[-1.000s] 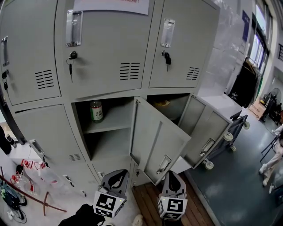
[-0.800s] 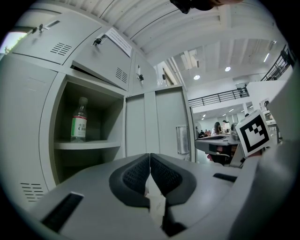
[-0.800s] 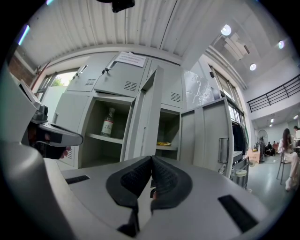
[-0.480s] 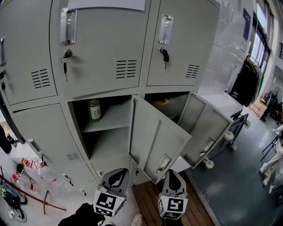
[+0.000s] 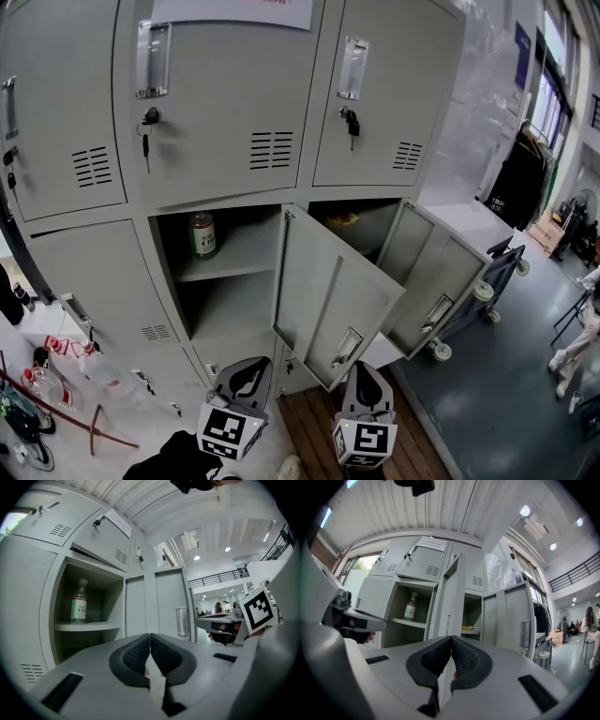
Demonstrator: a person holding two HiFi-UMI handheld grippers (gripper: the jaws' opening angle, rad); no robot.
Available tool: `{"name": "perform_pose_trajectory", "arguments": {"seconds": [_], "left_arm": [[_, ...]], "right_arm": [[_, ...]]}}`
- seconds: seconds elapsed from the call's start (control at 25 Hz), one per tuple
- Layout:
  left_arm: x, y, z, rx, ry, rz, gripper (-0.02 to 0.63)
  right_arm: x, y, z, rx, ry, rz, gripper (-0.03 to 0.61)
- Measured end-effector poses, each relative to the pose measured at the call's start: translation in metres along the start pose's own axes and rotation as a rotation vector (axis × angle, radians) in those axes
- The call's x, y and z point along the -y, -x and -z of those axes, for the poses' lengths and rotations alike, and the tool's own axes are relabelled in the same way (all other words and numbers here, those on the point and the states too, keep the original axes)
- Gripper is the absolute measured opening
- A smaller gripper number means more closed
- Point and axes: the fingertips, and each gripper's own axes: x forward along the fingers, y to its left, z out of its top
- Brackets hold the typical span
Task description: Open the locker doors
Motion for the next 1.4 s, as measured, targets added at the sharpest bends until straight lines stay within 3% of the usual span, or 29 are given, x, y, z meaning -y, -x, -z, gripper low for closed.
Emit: {"name": "perform_pose_trajectory", "arguments": {"seconds": [0.44,1.12,1.4], "left_arm": [[-0.031,0.037,-0.009,0.024,-0.013,-0.094,0.025],[-0.127,0.143,0.002,0.001,0.009,-0.419,0.025],[-0.140,0.158,0.007,-0.006,0.017,-0.450,0.023]], "right_arm": [[-0.058,-0.006,-0.015,0.041,-0.012,-0.122,0.017],[-0.210,-0.032,-0.029,0.068,-0.016,-0.462,0.017],[-0.234,-0.034,-0.027,0.059,-0.019,-0.510,0.017]]}}
